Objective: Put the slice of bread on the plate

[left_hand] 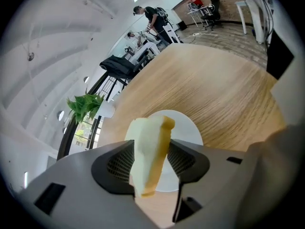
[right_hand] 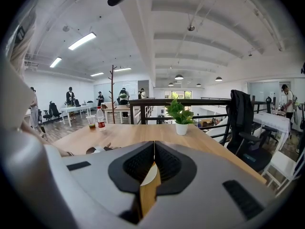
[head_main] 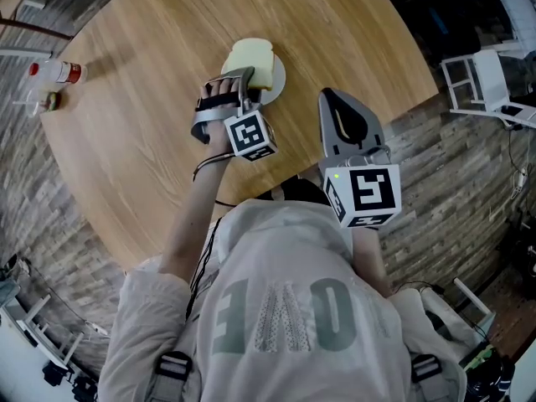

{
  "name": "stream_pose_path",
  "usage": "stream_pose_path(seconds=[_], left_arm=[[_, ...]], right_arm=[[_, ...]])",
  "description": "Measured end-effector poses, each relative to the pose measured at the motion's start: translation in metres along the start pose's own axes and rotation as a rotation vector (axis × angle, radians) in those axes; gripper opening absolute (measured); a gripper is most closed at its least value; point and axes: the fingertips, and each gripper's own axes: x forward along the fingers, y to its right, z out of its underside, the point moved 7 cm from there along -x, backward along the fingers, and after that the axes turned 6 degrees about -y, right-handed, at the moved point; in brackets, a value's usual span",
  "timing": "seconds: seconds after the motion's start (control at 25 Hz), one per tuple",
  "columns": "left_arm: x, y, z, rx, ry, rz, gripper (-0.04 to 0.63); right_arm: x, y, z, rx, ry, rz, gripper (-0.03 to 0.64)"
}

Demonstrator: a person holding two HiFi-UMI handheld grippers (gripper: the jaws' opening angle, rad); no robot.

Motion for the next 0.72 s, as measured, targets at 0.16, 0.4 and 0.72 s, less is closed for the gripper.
stream_pose_path(seconds=[0.16, 0.4, 0.72], left_arm=[[-0.002, 0.005, 0.005, 0.001, -0.008, 0.033, 0.229], [-0.004, 0.007, 0.009, -0.047, 0.001, 0.083, 0.278], [-0.030, -0.014, 0.002, -0.116, 0.059, 0.035, 0.276]], right_arm=[[-0.002, -0.005, 0.000, 0.002, 0.004, 0.008, 0.018], [0.001, -0.007, 0.000, 0.001, 0.002, -0.003, 0.018], [0.001, -0.008, -0.001, -0.015, 0.008, -0.013, 0.018]])
